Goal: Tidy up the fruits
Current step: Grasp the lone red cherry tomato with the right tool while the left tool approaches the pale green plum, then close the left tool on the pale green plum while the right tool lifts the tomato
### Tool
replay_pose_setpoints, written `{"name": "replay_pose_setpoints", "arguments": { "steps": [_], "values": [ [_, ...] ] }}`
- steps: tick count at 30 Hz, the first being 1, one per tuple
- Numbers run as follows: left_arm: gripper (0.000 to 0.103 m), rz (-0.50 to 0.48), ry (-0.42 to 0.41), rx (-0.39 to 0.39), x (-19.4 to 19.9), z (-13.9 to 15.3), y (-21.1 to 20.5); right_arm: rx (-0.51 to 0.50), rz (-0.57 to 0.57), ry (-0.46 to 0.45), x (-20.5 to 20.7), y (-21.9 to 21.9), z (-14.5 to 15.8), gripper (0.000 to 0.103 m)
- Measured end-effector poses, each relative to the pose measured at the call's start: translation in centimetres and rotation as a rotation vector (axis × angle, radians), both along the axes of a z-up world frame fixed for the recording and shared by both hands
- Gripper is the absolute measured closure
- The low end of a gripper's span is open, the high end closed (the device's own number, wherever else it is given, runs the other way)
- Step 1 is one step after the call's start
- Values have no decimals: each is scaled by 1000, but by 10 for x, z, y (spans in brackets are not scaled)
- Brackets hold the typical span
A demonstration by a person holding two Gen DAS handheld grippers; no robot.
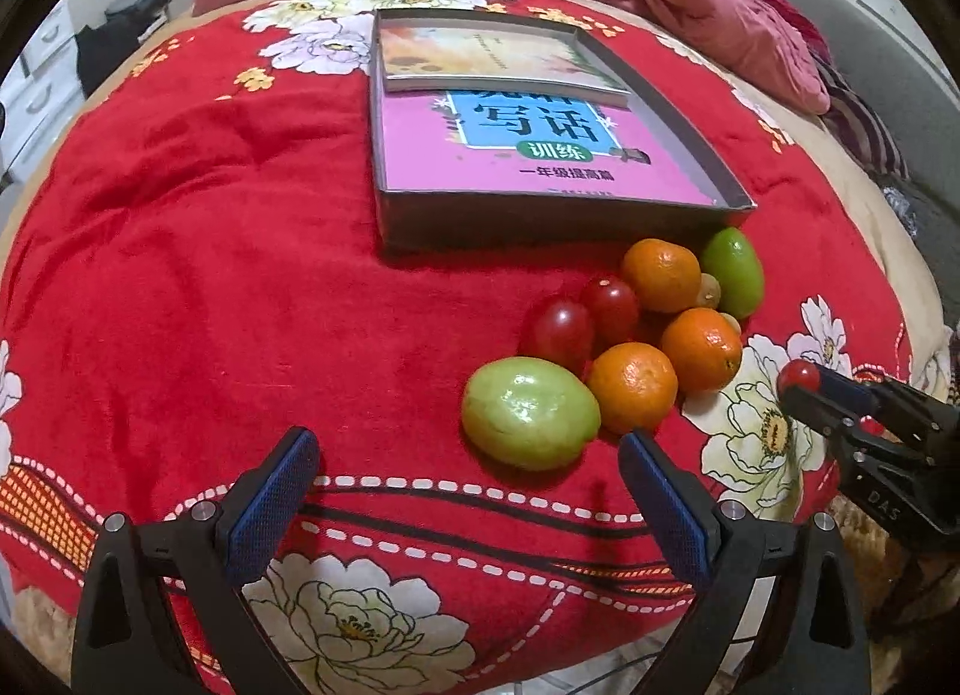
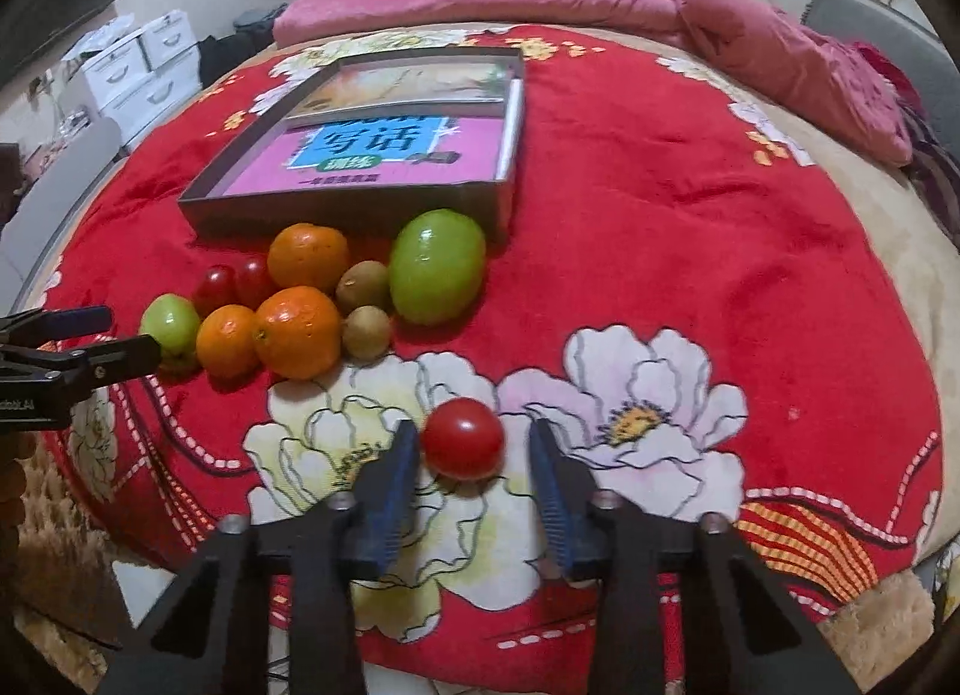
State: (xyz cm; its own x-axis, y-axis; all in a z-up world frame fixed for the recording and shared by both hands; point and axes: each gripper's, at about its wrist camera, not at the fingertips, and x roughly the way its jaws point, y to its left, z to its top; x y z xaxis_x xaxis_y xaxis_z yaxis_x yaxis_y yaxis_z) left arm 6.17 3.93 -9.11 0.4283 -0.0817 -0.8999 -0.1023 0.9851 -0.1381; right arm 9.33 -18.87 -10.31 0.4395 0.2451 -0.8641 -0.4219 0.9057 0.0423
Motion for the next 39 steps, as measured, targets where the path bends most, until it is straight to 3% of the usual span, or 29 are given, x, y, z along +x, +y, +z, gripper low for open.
{"name": "replay_pose_setpoints", "arguments": {
  "steps": [5, 15, 25, 39],
  "values": [
    [12, -9, 10, -24, 7, -4, -1, 0, 8, -3, 0, 2, -3, 73],
    [50, -74, 3, -72, 18, -9, -11, 23, 3, 4, 4, 1, -2, 73],
    [50, -50, 2, -157, 18, -9, 1, 70, -7, -24, 8, -4, 7, 74],
    [50, 4, -60, -156, 18, 30, 15, 125, 3, -83, 18, 0, 37, 74]
  ]
}}
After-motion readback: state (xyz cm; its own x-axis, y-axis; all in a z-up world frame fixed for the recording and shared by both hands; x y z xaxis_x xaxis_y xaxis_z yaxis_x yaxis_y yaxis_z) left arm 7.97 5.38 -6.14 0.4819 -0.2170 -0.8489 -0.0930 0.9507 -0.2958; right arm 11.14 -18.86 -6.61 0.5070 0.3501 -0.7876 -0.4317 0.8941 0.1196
